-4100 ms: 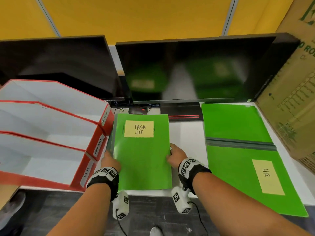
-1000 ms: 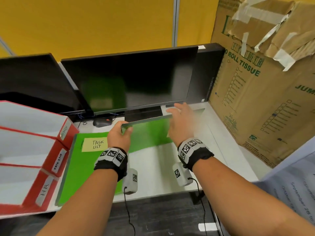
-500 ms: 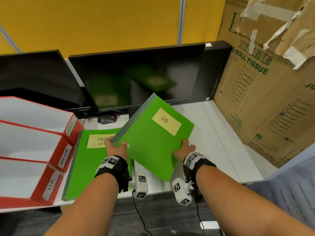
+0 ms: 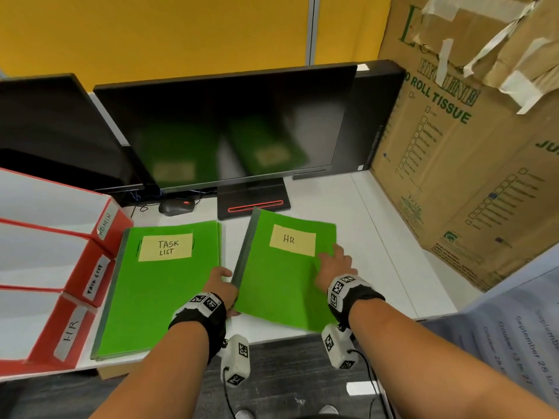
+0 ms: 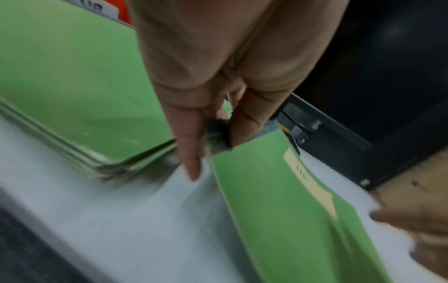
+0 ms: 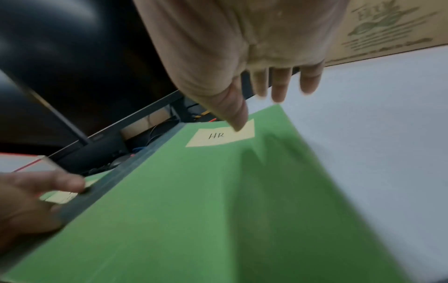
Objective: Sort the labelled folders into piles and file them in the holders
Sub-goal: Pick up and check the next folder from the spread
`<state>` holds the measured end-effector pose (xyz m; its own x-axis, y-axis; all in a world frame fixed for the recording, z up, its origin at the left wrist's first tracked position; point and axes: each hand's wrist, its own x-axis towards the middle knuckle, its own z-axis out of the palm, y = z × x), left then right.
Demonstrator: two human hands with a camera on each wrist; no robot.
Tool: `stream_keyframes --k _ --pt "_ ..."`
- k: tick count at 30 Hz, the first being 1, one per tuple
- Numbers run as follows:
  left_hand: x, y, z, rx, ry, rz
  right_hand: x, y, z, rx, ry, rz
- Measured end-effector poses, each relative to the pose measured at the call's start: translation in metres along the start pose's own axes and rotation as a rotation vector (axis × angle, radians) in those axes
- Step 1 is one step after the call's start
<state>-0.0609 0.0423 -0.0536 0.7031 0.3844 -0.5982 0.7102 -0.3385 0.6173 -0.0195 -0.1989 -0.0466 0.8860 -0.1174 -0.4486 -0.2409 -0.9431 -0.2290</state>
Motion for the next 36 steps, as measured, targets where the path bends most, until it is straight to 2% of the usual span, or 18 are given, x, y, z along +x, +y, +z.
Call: stream_keyframes --k 4,7,13,21,27,36 --pt "0.005 -0.006 0.022 0.143 -0.114 0.050 0.000 -0.002 0.016 -0.173 -0.193 -0.151" --pt "0.008 -0.006 0.039 0.205 -0.188 0.081 -0.003 0.013 0.027 -0.174 -0.269 -0.137" --pt "0.013 0.008 0.085 0.268 -0.328 0.176 0.005 0.059 0.016 -0.143 -0.192 -0.095" --pt "-0.003 0.041 0.154 0.205 -0.489 0.176 0.019 0.119 -0.003 -0.180 -0.173 0.079" --pt "-0.010 0.057 0.187 0.250 -0.527 0.213 0.027 0.151 -0.012 -0.116 -0.157 0.107" --pt "-0.013 0.066 0.201 0.293 -0.552 0.219 0.030 0.164 -0.021 -0.075 -0.164 0.110"
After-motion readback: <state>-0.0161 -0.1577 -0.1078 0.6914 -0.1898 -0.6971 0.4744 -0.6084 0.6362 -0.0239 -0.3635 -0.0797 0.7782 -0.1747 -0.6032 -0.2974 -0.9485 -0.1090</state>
